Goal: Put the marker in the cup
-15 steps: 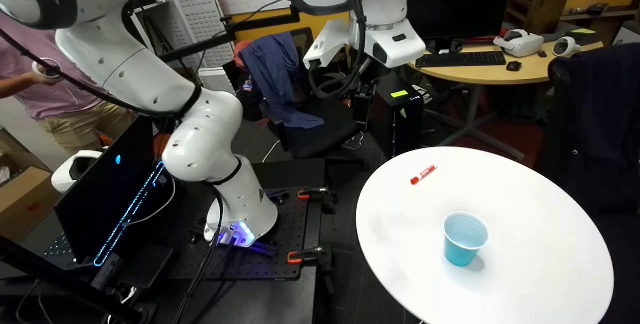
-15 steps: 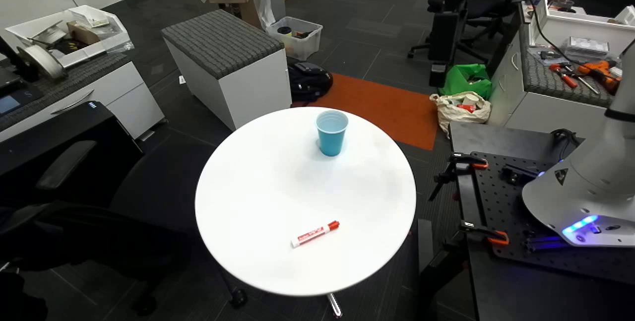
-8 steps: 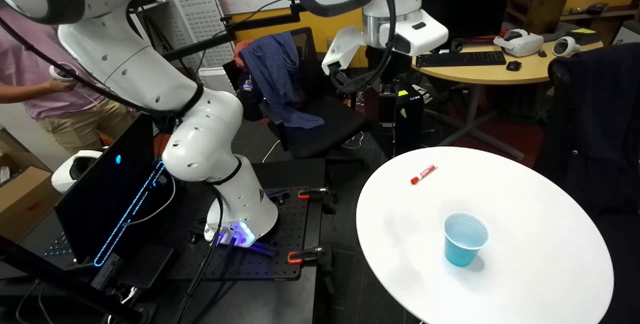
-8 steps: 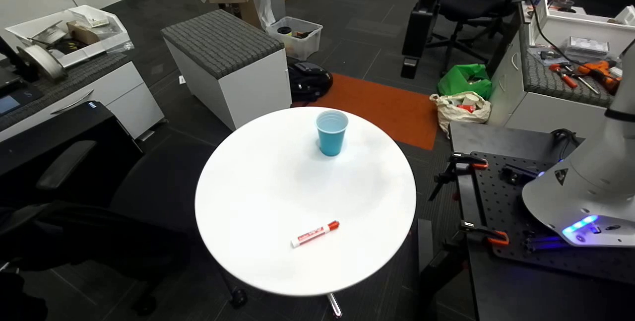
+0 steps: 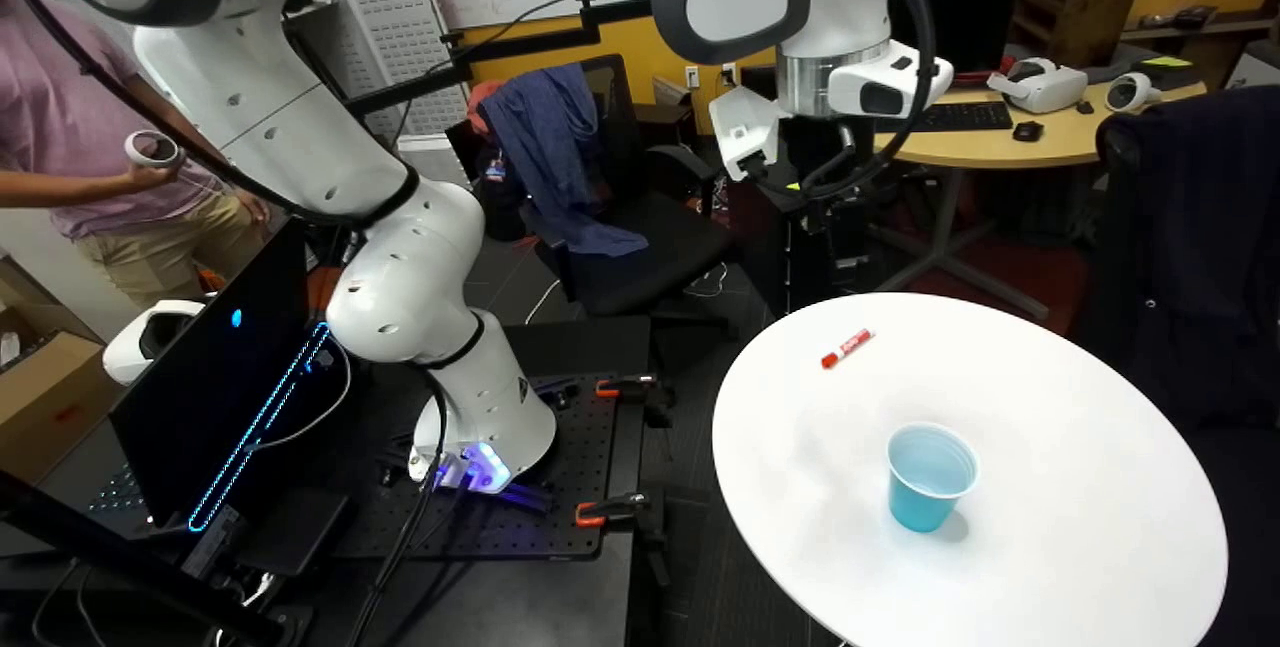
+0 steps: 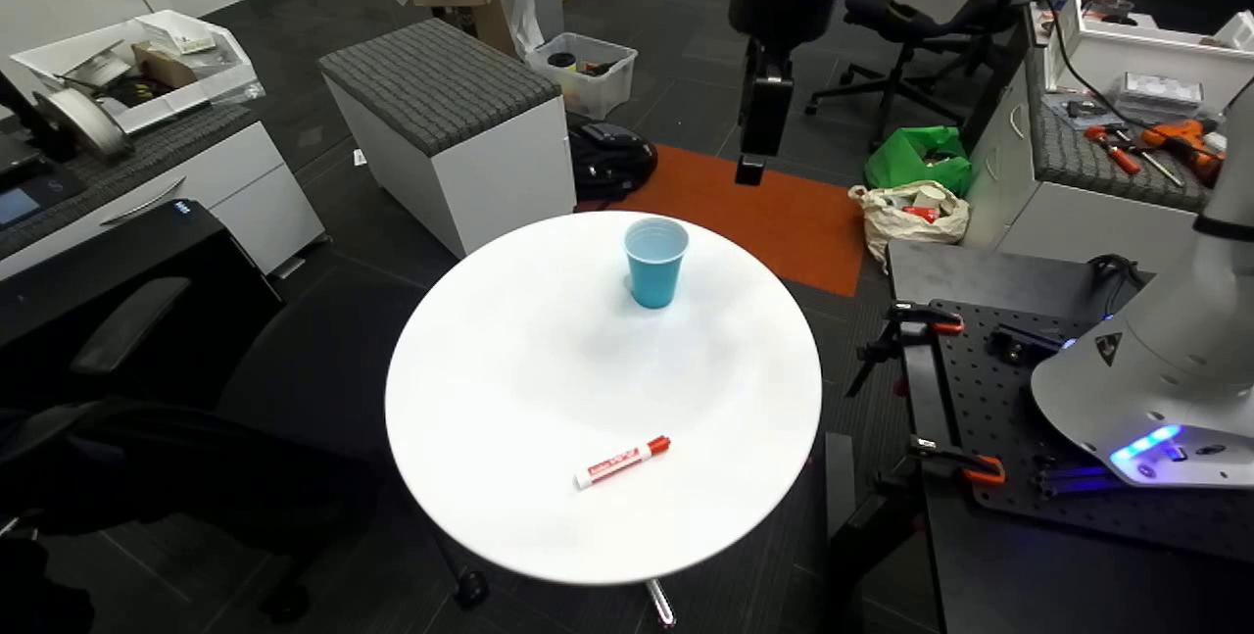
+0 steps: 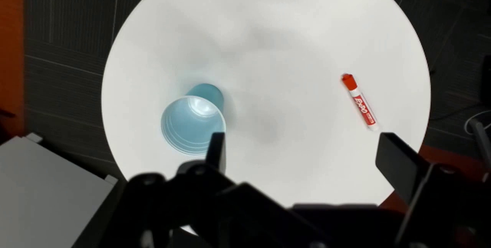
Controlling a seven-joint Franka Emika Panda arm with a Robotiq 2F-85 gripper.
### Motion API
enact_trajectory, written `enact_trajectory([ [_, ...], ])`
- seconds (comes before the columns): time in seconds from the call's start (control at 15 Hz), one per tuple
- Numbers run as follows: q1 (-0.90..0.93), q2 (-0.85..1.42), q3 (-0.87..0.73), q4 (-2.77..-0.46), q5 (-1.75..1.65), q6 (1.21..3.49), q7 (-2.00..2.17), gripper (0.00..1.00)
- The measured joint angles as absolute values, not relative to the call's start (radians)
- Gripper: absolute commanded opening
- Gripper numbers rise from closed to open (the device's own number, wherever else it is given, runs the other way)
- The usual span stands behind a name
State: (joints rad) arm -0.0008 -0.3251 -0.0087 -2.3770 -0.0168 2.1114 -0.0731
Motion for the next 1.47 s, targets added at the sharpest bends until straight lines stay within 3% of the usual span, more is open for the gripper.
enact_trajectory([
  [0.4, 0.042, -0.229, -0.009, -2.366, -0.014, 2.210, -0.260, 1.00],
  [1.47, 0.047, -0.145, -0.022, -2.349, -0.034, 2.214, -0.439, 1.00],
])
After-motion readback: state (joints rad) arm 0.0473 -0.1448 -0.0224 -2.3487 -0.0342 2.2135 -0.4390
